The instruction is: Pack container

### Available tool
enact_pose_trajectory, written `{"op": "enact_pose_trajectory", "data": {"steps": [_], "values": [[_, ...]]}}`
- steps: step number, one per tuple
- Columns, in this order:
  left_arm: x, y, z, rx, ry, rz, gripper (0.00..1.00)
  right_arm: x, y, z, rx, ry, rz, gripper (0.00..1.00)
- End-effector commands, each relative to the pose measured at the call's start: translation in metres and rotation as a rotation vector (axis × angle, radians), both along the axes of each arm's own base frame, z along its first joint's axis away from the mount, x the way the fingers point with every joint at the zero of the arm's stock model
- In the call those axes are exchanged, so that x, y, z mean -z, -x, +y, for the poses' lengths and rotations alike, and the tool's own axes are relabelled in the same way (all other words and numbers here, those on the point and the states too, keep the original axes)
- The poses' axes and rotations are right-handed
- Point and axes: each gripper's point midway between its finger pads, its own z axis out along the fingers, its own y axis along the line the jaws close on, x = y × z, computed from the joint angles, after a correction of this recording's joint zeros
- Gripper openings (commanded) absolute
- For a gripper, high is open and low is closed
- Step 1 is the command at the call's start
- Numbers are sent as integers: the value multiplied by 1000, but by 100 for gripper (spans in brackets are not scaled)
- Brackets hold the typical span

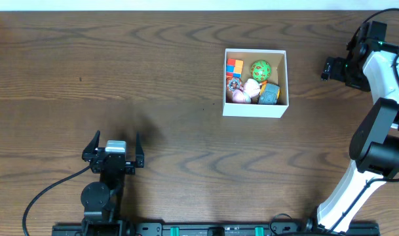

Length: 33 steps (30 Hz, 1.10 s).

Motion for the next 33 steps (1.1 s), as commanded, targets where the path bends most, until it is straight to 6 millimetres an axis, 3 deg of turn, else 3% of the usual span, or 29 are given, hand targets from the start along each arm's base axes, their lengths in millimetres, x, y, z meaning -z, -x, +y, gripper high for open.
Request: {"op": "enact_pose_trajectory", "data": {"steps": [1, 7, 11, 21, 26, 33], "values": [[17, 1, 7, -38, -15, 51, 98, 3, 2, -1, 19, -6, 6, 99], [17, 1, 7, -38, -15, 51, 98, -2, 1, 1, 14, -3, -4, 99], [17, 1, 7, -38, -15, 51, 98, -23, -5, 16, -20, 8, -48, 99], [17, 1, 7, -38, -15, 51, 98, -135, -15, 104, -205, 42, -289, 99], [17, 1, 7, -38, -15, 51, 98, -171, 2, 124, -267, 81, -360, 99], [17, 1, 7, -38, -15, 51, 98, -174, 42, 125, -266, 119, -499, 99]]}}
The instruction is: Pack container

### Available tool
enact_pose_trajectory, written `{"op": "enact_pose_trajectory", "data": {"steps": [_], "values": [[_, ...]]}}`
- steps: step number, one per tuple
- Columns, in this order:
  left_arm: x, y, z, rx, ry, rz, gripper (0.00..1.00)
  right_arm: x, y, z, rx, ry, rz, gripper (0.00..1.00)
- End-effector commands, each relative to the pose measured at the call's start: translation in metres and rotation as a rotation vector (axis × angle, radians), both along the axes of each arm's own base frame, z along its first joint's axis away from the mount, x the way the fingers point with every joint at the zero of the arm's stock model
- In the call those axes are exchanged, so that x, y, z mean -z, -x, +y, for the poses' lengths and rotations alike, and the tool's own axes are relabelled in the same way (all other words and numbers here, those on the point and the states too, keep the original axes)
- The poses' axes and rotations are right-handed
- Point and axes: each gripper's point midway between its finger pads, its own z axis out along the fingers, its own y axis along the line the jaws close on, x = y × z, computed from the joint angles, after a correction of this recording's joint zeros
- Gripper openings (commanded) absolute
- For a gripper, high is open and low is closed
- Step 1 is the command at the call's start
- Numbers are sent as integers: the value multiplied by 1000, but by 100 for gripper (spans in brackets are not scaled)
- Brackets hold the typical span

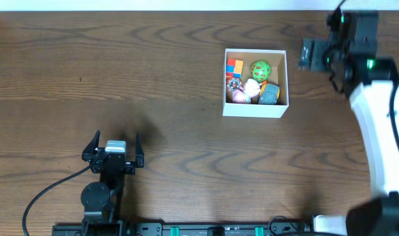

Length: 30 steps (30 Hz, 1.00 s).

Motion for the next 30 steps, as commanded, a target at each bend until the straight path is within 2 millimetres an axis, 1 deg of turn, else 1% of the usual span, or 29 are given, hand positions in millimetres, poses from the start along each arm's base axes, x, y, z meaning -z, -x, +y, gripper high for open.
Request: {"op": "enact_pose_trajectory", "data": {"steps": [1, 5, 8, 11, 14, 18, 21, 23, 30], "values": [[17, 1, 7, -35, -15, 50, 98, 4, 23, -1, 2, 25, -62, 99], [17, 1, 7, -35, -15, 50, 98, -5, 45, 1, -4, 17, -286, 99], [17, 1, 7, -35, -15, 50, 98, -11, 66, 1, -12, 28, -449, 99], [17, 1, 7, -35, -15, 50, 98, -14, 92, 4, -41, 49, -612, 99], [17, 1, 7, -35, -15, 50, 98, -8, 120, 6, -50, 46, -741, 99], [17, 1, 7, -35, -15, 50, 98, 8, 146, 14, -96, 40, -826, 99], [17, 1, 7, -35, -15, 50, 98, 20, 157, 18, -122, 31, -852, 99], [17, 1, 7, -35, -15, 50, 98, 24, 162, 20, -131, 28, -866, 99], [17, 1, 7, -35, -15, 50, 98, 28, 172, 21, -139, 27, -897, 99]]}}
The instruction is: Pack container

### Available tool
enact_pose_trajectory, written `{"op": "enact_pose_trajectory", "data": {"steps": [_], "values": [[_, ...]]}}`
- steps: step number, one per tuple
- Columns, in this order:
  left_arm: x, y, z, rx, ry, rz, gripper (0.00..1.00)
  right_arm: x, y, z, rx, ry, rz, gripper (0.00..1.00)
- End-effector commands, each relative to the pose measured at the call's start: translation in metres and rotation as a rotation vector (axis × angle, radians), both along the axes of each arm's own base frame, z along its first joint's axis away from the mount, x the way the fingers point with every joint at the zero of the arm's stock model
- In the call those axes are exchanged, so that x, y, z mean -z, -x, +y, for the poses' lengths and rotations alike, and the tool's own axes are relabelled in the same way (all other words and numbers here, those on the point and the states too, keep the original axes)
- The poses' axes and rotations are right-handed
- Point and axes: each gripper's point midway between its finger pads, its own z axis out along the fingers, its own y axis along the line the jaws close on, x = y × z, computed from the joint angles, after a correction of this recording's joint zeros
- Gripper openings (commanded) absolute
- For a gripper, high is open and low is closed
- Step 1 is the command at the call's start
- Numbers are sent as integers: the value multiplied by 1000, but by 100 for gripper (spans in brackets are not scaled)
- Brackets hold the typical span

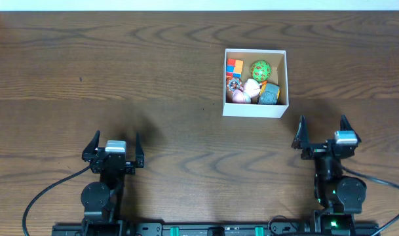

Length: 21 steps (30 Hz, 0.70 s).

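Note:
A white square box (255,83) stands on the wooden table right of centre. Inside it lie a green patterned ball (260,68), a red-orange-blue block (234,66), a pinkish egg-shaped toy (242,94), a small white piece and a teal-and-yellow roll (269,94). My left gripper (113,142) rests open near the front left, nothing between its fingers. My right gripper (323,124) rests open near the front right, below the box and apart from it, also empty.
Both arm bases sit along the table's front edge on a black rail (212,229). A black cable (45,193) loops out from the left arm. The dark wood tabletop (120,72) stretches to the left of the box.
My right arm has gone from reaching up at the box's upper right corner to folded at the front right, gripper open. The left arm and the box's contents are unchanged.
First my right arm was stretched out at the far right edge, level with the box. Then its gripper hung beside the box's upper right corner. Now it sits folded near the front edge. The left arm stayed still and the box held the same toys throughout.

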Motion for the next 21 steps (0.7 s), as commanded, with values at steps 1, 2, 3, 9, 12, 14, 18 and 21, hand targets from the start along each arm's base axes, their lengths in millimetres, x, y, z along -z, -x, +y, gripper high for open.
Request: {"op": "enact_pose_trajectory", "data": {"steps": [1, 2, 3, 9, 12, 14, 18, 21], "values": [[17, 1, 7, -34, -14, 50, 98, 2, 4, 5, -24, 13, -6, 99], [17, 1, 7, -34, -14, 50, 98, 4, 5, 5, -24, 13, -2, 99], [17, 1, 7, -34, -14, 50, 98, 5, 6, 5, -24, 13, 5, 99], [17, 1, 7, -34, -14, 50, 98, 17, 13, 5, -24, 13, 41, 99], [17, 1, 7, -34, -14, 50, 98, 28, 17, 5, -24, 13, 79, 99], [17, 1, 7, -34, -14, 50, 98, 36, 20, 5, -23, 14, 108, 99], [17, 1, 7, -34, -14, 50, 98, 49, 20, 5, -24, 16, 161, 99], [17, 1, 7, -34, -14, 50, 98, 49, 20, 5, -25, 32, 160, 99]]}}
